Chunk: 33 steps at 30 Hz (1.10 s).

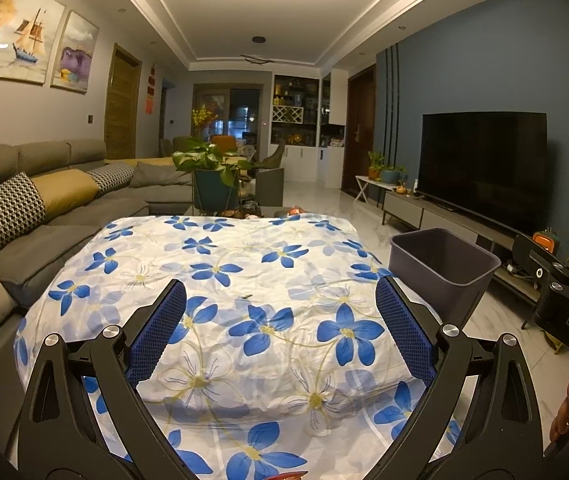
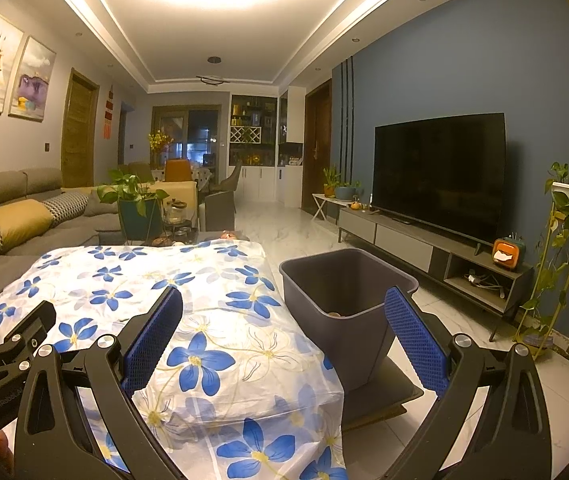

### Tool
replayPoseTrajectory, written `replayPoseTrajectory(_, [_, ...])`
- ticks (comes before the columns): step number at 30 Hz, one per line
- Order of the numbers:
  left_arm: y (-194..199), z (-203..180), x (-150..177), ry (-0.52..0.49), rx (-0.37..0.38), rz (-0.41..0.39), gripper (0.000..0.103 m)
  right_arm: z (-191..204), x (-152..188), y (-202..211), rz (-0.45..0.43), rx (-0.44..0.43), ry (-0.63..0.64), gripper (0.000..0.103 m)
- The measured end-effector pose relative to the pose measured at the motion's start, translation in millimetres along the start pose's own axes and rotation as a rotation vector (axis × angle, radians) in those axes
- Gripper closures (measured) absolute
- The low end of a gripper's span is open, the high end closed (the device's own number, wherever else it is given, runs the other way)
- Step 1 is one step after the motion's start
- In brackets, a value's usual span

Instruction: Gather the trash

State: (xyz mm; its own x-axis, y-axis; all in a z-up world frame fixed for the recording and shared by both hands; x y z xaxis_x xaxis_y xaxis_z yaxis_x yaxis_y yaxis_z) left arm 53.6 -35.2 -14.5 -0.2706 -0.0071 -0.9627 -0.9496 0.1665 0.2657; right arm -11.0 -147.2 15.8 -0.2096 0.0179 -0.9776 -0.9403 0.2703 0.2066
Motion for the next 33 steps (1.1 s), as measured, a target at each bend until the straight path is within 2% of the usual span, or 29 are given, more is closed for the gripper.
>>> replayPoseTrajectory(33, [-2.0,-3.1,-0.3,-0.004,0.004,0.002,0.009,0.0,-6.6,-0.7,-0.006,0.002,-0.008,0.006])
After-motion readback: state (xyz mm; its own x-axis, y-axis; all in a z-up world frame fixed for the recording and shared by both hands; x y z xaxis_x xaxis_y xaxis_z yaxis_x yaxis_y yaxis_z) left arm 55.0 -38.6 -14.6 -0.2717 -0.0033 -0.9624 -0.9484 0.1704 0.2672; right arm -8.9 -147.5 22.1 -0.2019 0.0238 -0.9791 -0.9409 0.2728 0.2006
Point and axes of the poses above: each gripper's, at about its wrist camera, not at the fingertips, and y roughly against the way its jaws point, z to its left, x to its underside, the point moved 7 cm from there along -y, roughly the way its jaws point
